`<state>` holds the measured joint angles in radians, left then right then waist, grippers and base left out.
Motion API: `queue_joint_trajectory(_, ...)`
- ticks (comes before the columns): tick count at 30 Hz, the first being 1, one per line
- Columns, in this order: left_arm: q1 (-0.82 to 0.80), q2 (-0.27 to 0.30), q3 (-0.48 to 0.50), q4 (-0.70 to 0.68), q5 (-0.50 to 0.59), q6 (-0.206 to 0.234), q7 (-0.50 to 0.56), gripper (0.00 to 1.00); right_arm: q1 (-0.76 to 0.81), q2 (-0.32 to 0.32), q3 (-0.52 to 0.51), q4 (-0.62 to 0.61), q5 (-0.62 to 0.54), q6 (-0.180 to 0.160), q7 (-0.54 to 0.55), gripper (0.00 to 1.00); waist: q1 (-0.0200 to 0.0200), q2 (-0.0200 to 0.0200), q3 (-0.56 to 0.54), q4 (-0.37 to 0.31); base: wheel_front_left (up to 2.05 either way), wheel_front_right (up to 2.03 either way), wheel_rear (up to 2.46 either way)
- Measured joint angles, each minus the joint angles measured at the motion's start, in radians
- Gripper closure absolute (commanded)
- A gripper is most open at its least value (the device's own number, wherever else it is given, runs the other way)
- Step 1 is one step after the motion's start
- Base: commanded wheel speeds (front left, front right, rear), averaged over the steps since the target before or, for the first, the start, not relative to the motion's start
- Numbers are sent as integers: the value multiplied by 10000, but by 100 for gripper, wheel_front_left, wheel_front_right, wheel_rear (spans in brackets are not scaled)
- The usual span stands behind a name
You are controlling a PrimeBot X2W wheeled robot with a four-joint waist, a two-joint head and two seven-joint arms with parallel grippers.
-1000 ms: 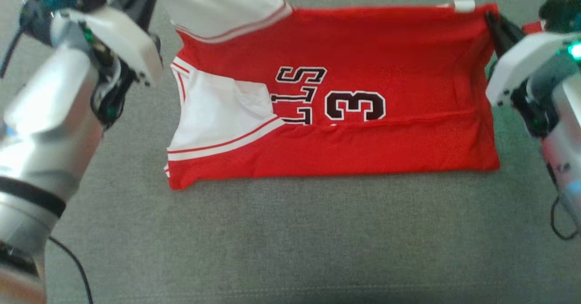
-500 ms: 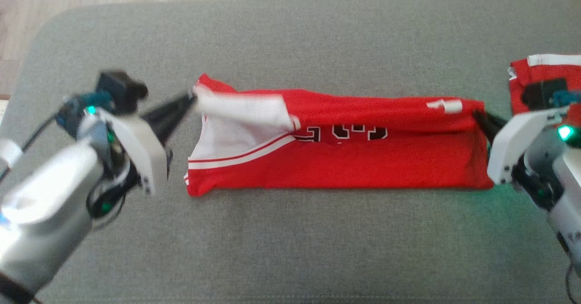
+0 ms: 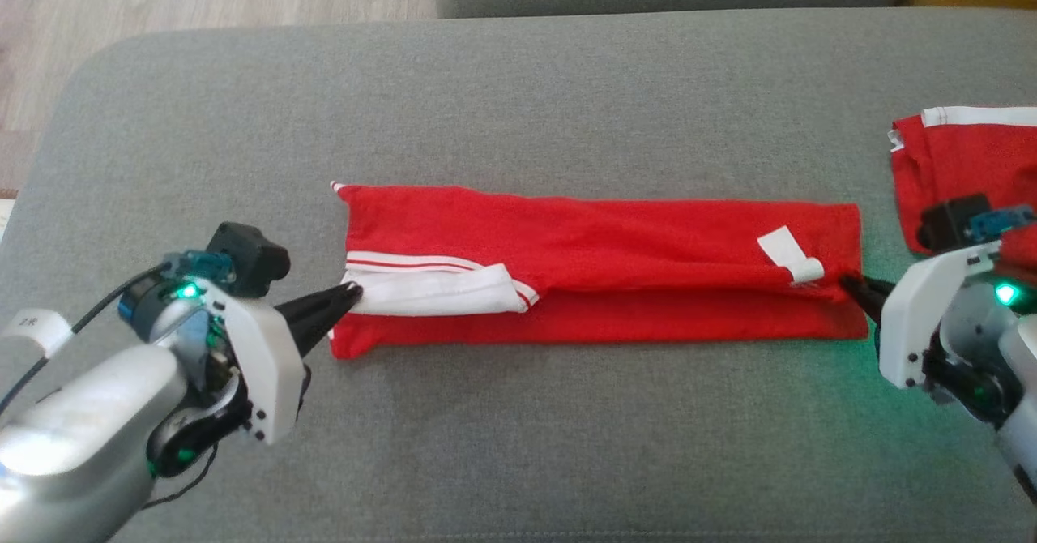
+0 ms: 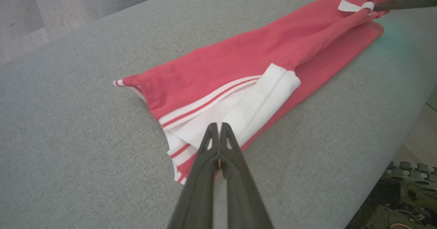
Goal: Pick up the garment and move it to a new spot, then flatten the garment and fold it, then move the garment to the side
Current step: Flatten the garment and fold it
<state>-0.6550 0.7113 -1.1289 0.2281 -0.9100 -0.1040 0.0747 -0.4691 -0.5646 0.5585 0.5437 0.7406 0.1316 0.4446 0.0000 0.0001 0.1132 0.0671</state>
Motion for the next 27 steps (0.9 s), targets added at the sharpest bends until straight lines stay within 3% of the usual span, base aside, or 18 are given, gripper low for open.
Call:
queue_joint_trajectory(9, 92, 128, -12, -92, -190, 261, 138, 100, 314, -165, -186, -497, -31, 0, 579, 100, 0, 0, -39, -124, 0, 0, 0)
queue_joint_trajectory(10, 144, 130, -25, -111, -238, 259, 219, 100, 314, -163, -207, -539, -31, 0, 594, 24, 0, 0, -53, -142, 0, 0, 0)
queue_joint_trajectory(11, 198, 130, -61, -121, -313, 259, 320, 100, 316, -159, -236, -571, -29, 0, 671, 0, 0, 0, -78, -158, 0, 0, 0)
queue_joint_trajectory(12, 250, 130, -115, -134, -451, 259, 504, 54, 328, -151, -265, -604, -27, 0, 750, 0, 0, 0, -112, -173, 0, 0, 0)
queue_joint_trajectory(13, 318, 146, -186, -171, -525, 261, 612, 0, 369, -151, -305, -673, -12, 0, 786, 0, 0, 0, -154, -185, 0, 0, 0)
queue_joint_trajectory(20, 588, 364, 163, -587, -527, 1043, -111, 0, 1017, -199, -980, -1344, 295, 0, 1051, 0, 0, 0, -504, -289, 0, 0, 0)
queue_joint_trajectory(24, 696, 303, 1022, -617, -652, 1939, -1465, 0, 1028, -84, -1962, -1847, 316, 0, 280, 0, 0, 0, -722, -359, 0, 0, 0)
queue_joint_trajectory(27, 1075, 12, 1755, -616, -1103, 2546, -2491, 0, 1064, 539, -2849, -2096, 48, 0, -771, 0, 0, 0, -860, -415, 0, 0, 0)
